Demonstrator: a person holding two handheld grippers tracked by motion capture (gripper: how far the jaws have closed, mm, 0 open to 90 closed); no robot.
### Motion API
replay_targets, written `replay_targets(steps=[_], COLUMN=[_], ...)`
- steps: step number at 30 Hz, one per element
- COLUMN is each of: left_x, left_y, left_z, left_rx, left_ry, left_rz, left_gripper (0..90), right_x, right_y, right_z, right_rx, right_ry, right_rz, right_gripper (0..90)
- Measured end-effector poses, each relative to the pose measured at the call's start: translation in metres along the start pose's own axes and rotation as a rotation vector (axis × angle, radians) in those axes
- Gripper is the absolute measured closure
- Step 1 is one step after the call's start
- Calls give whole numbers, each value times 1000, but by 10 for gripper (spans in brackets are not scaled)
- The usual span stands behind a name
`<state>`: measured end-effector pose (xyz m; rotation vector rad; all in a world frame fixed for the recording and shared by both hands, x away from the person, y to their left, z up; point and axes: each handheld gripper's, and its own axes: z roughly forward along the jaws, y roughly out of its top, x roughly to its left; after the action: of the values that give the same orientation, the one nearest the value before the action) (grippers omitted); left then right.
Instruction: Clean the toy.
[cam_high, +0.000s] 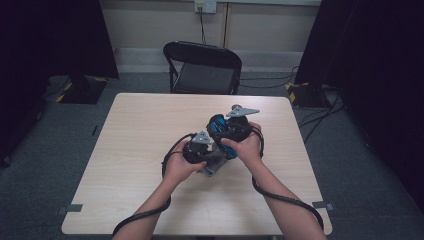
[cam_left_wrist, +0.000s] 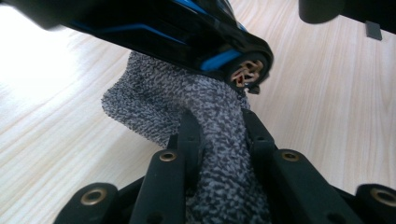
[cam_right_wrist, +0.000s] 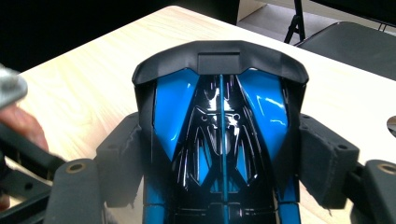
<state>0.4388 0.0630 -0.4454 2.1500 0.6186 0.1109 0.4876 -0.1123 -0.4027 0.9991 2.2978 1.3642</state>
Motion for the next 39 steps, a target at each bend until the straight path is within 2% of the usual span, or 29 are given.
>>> replay_targets(steps=[11,16,22,26,33,39], left_x=[-13,-17,-27,-30,-26,-13], left_y=[0,2,2,3,0,-10], left_z=[13,16,21,22,14,-3], left_rx=[32,33,32,38,44,56], left_ry=[-40,-52,-97,-105,-86,-40], left_rz=[39,51,69,77,76,56], left_gripper=[738,738,738,738,738,738], right_x=[-1,-2,-5,-9,-20,-33], right_y=[8,11,16,18,18,12], right_z=[-1,-3,-7,-11,-23,-35], right_rx=[-5,-12,-30,-43,-63,-57], right_ry=[-4,-2,-2,-4,-17,-51], right_rz=[4,10,23,31,45,60], right_gripper=[260,259,259,260,259,259])
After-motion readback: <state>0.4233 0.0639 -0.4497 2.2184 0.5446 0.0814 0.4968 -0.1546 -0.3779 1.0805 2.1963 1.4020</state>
